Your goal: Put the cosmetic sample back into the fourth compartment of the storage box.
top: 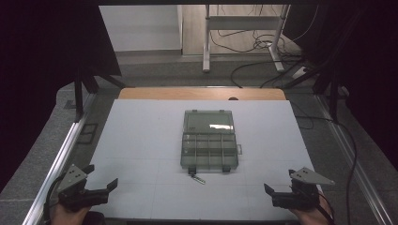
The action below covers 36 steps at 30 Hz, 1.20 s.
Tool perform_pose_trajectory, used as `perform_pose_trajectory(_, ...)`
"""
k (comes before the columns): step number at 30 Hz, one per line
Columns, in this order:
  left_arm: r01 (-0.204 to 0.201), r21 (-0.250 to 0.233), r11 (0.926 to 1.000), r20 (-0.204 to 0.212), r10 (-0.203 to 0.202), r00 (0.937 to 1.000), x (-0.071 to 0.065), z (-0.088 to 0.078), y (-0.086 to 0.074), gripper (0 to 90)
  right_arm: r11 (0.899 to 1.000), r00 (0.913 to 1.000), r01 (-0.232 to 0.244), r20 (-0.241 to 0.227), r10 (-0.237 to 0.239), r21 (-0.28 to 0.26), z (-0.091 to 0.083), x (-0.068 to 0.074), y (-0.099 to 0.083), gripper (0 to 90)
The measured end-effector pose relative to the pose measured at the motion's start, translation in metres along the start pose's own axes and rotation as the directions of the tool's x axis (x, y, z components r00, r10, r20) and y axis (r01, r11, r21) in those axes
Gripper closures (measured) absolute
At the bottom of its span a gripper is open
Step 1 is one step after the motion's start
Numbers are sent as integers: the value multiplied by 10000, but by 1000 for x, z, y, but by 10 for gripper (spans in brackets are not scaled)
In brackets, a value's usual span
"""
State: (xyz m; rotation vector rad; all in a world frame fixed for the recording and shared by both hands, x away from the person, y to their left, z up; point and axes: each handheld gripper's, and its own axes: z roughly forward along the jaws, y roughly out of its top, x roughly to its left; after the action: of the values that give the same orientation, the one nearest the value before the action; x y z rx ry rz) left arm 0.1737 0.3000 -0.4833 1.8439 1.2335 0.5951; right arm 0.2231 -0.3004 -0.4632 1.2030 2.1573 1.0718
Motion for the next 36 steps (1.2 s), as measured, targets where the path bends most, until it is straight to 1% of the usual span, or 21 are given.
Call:
perform_pose_trajectory(4,-179,141,9997,49,178,9998,-2,1,1,21,9999,9999,-120,-82,121,77,1,-2,0,0)
perform_pose_trajectory(6,-210,198,9996,81,208,9998,-2,2,1,22,9998,9999,-89,-69,90,170,2,-1,0,0)
perform_pose_trajectory(9,-129,316,9994,139,125,9998,-1,3,1,24,9995,10000,-46,-75,48,300,3,-1,1,0)
perform_pose_trajectory(13,-149,397,9991,194,141,9997,-1,4,2,27,9989,9999,-70,-95,74,466,5,-1,2,0)
perform_pose_trajectory(23,-210,409,9989,248,200,9995,-1,4,2,28,9979,9999,-27,-155,37,650,7,-1,2,0)
perform_pose_trajectory(26,-223,377,9990,252,213,9995,-1,4,2,28,9971,9996,148,-232,-131,751,8,1,3,0)
perform_pose_trajectory(29,-201,376,9991,264,191,9995,-1,4,2,28,9968,9995,220,-261,-200,766,8,2,3,0)
perform_pose_trajectory(30,-185,373,9991,272,175,9995,-1,4,2,28,9965,9990,328,-315,-305,768,9,2,4,0)
perform_pose_trajectory(33,-187,378,9991,281,176,9994,-1,4,2,29,9972,9986,388,-371,-364,638,10,4,4,0)
perform_pose_trajectory(36,-183,383,9991,284,172,9994,-1,4,2,28,9963,9977,547,-433,-518,664,13,6,6,0)
